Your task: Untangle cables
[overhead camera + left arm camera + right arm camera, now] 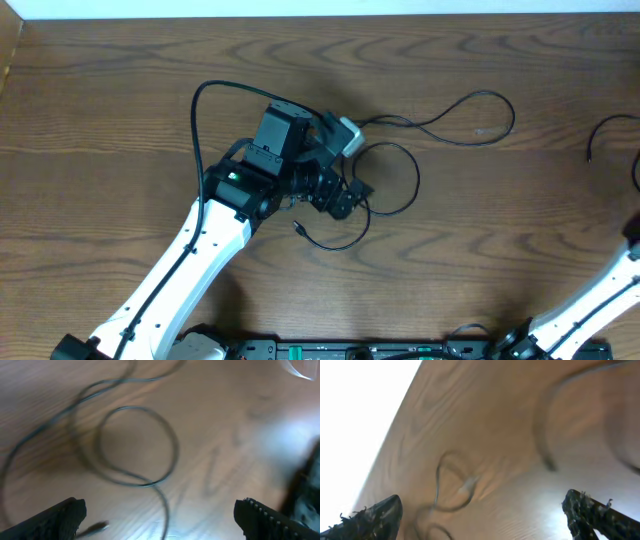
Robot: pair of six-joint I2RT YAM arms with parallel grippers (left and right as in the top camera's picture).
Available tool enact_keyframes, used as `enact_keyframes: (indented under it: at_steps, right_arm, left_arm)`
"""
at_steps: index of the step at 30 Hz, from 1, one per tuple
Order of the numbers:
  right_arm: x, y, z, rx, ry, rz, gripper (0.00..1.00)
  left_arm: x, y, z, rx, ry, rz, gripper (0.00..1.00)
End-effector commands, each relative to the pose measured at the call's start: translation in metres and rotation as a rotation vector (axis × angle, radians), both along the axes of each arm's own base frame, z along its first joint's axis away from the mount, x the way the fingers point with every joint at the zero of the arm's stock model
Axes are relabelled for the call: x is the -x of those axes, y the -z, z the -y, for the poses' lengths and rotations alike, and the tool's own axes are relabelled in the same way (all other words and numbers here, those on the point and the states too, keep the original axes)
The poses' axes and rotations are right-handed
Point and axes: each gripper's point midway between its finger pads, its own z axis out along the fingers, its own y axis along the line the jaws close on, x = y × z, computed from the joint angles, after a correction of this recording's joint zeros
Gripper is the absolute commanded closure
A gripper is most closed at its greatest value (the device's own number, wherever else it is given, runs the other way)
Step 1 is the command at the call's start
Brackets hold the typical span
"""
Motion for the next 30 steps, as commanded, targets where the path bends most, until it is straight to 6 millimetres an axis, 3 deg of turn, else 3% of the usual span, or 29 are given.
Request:
enact_keyframes:
  at_steps: [1,5,7,10,15,20,25,30]
  right_arm:
    - [-0.030,0.003,-0.075,0.084,-0.349,0.051,0.01]
    - [-0.045,0.018,-0.152,0.244,-0.621,-0.019,0.01]
    - [-0.052,0.024,-0.214,0.348,-0.814,-0.034,0.01]
    - [-0.053,0.026,-0.274,0.409,-1.039,0.017,0.01]
    - [-0.038,0.041,-0.344,0.531,-1.448,0.090,0.01]
    - [-0.016,0.079,-0.382,0.649,-1.854,0.088,0.01]
    - [-0.020,0.125,-0.398,0.765,-2.007,0.071,0.01]
    - [-0.016,0.157,-0.417,0.789,-2.111,0.119,0.01]
  left_arm:
    - [-0.029,0.007,-0.035,-0.104,-0.309,0.005,0.00]
    - [-0.036,0.005,-0.045,-0.096,-0.404,-0.011,0.00]
    - [-0.043,0.001,-0.063,-0.053,-0.518,-0.051,0.00]
    - [-0.044,-0.001,-0.082,-0.045,-0.577,-0.075,0.00]
    - [-0.034,-0.001,-0.097,-0.067,-0.608,-0.103,0.00]
    - [-0.023,0.003,-0.101,-0.094,-0.604,-0.136,0.00]
    - [-0.019,0.006,-0.103,-0.107,-0.604,-0.153,0.00]
    - [-0.017,0.005,-0.099,-0.099,-0.580,-0.156,0.00]
